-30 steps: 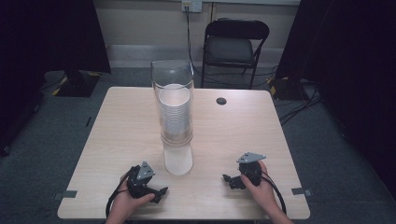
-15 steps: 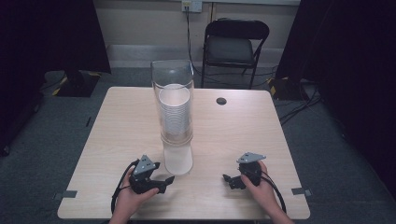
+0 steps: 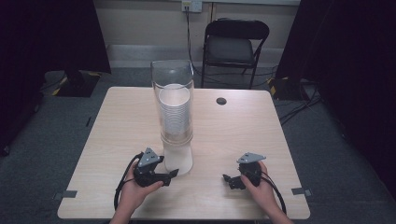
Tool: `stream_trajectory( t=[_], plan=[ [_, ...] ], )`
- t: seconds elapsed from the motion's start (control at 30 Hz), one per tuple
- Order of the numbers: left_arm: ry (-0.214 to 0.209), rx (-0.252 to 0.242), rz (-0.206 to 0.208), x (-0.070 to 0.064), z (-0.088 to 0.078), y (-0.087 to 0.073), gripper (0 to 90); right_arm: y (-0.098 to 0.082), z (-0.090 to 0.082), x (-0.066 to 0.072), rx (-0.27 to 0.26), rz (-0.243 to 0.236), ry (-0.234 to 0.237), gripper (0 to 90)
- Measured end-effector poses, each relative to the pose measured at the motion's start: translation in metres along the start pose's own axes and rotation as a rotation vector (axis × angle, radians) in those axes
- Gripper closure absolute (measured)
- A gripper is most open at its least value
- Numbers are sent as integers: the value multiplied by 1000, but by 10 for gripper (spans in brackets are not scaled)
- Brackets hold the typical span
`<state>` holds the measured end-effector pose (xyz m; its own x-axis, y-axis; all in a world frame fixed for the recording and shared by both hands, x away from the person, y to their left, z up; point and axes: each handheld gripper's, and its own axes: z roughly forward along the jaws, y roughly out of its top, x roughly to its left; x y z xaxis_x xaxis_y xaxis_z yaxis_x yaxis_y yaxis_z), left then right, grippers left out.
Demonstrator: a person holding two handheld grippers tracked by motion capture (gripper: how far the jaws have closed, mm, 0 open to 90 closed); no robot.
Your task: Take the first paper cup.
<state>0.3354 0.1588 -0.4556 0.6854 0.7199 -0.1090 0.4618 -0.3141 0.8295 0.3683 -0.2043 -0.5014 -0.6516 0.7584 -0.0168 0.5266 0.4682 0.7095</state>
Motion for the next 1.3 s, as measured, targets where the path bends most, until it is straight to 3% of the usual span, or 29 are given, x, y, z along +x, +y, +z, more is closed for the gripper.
stream_trajectory(
  t=[0.23, 0.3, 0.33, 0.37, 0.43, 0.5, 0.57, 0.6, 0.8, 0.97, 1.07, 1.3],
  plan=[
    [4, 69, 19, 4, 1, -19, 204, 2, 2, 5, -2, 24, -24, 17],
    [5, 77, 7, 5, 1, -23, 200, 4, 2, 9, -9, 21, -18, 73],
    [7, 73, -1, 5, 1, -24, 200, 5, 2, 10, -13, 17, -13, 160],
    [11, 78, 4, 6, 1, -24, 200, 8, 1, 11, -16, 3, -1, 191],
    [9, 76, 3, 6, 1, -26, 200, 12, 3, 14, -5, -7, 5, 115],
    [9, 76, 0, 5, 1, -26, 200, 15, 4, 16, -7, -18, 13, 184],
    [12, 69, 1, 5, 2, -24, 200, 16, 5, 17, -2, -28, 2, 141],
    [16, 67, 9, 5, 3, -22, 201, 14, 6, 17, -5, -29, 0, 168],
    [24, 30, 2, 4, 4, 2, 199, 7, 4, 13, -30, -11, 13, 141],
    [30, -51, -31, 5, 2, 24, 160, 5, 4, 13, -36, -10, 9, 138],
    [66, -88, -32, 6, 3, 36, 158, 5, 3, 13, -35, -7, 7, 138],
    [74, -118, -2, 4, 11, 53, 164, 5, 4, 13, -36, -5, 7, 138]
  ],
)
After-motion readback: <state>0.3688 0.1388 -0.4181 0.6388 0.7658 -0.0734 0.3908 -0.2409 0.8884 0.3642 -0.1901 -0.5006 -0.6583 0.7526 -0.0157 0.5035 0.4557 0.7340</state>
